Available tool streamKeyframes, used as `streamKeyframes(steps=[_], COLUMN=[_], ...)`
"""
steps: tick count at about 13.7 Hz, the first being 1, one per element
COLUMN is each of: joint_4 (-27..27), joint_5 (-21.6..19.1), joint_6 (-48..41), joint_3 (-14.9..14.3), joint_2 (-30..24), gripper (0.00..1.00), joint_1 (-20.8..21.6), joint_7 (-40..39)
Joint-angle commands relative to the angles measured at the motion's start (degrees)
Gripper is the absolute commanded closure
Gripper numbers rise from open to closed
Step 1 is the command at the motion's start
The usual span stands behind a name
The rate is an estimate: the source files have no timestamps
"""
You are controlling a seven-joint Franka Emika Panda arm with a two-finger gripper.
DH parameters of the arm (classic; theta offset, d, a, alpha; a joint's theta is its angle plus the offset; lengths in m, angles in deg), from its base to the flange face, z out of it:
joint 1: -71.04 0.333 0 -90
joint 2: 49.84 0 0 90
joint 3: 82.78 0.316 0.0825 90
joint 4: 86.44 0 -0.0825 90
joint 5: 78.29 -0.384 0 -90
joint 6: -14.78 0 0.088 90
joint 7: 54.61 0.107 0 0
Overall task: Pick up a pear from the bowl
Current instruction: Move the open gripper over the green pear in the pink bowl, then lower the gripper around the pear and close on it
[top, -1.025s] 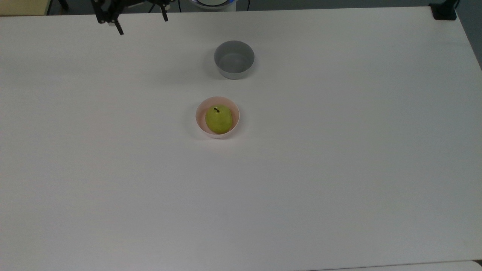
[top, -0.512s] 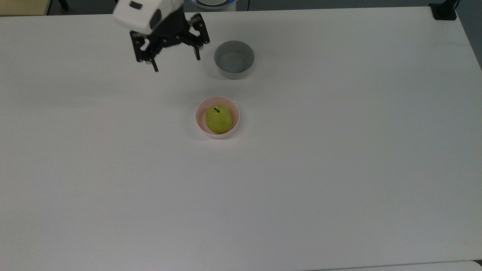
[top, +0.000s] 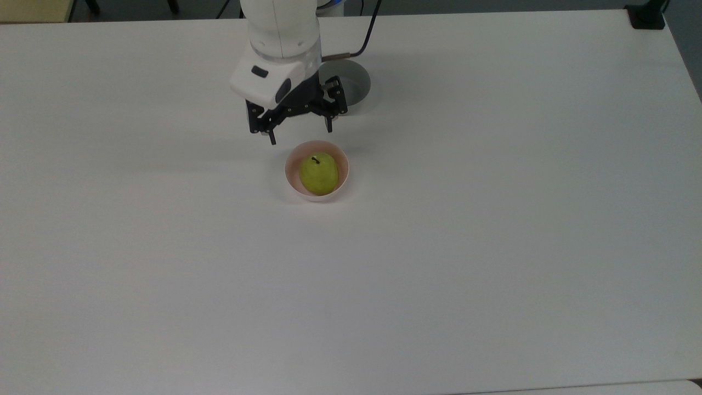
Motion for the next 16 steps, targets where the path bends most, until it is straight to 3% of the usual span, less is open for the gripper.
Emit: streamKeyframes(steps=[1, 10, 12, 14, 15, 16], joint_4=[-2.6, -2.9, -3.0, -4.0, -4.0, -4.0], joint_5=[0.0, 0.5, 0.8, 0.8, 0.9, 0.9], joint_6=[4.3, 8.1, 8.6, 8.7, 8.7, 8.7], joint_3=[-0.3, -0.1, -0.1, 0.0, 0.5, 0.5], joint_2=[1.1, 6.0, 6.4, 6.4, 6.4, 6.5], gripper=[0.0, 0.01, 0.25, 0.62, 0.87, 0.99], joint_1=[1.2, 2.5, 2.5, 2.5, 2.4, 2.4], joint_7=[1.0, 1.1, 1.1, 1.1, 1.1, 1.1])
